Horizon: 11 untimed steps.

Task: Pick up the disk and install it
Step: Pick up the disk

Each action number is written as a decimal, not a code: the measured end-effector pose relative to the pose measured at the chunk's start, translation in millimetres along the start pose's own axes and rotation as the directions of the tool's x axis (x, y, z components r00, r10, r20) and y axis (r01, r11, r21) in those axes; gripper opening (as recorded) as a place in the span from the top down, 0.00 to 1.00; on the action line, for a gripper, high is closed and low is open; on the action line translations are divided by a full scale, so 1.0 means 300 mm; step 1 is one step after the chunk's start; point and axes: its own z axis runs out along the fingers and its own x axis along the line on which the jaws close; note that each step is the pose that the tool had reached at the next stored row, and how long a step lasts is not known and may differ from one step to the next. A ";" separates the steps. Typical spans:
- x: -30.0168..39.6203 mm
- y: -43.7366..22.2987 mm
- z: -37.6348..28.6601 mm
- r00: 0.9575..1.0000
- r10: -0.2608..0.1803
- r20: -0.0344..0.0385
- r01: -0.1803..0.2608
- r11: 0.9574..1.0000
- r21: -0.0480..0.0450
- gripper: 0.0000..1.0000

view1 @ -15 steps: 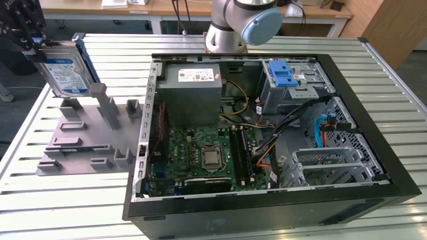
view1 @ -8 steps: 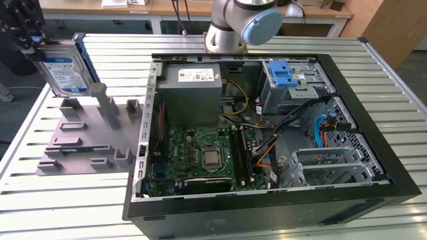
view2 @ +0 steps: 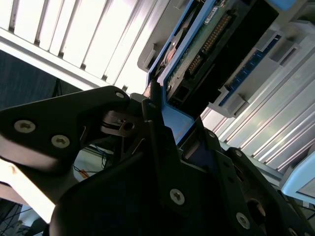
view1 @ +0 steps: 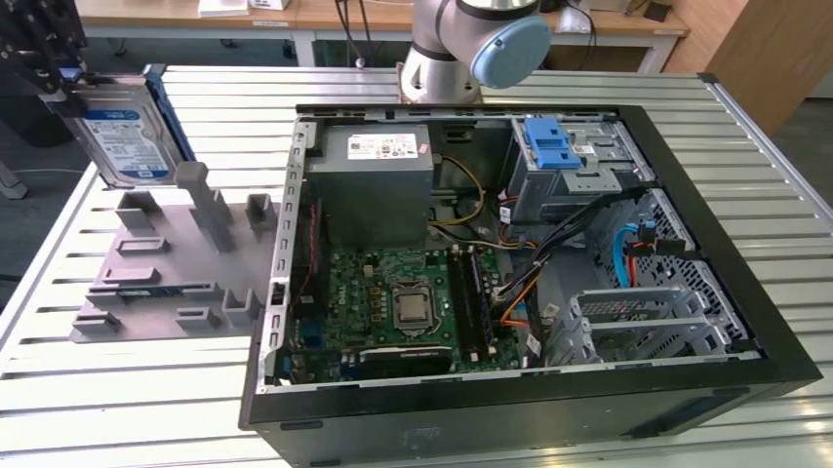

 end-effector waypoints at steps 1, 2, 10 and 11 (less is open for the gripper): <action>0.000 0.000 -0.001 1.000 0.000 0.000 0.000 1.000 0.000 0.64; 0.000 0.000 -0.002 1.000 0.000 0.000 0.000 1.000 0.000 0.64; 0.000 0.000 -0.012 1.000 0.000 0.000 0.000 1.000 0.000 0.64; 0.000 0.000 -0.013 1.000 0.000 0.000 0.000 1.000 0.000 0.64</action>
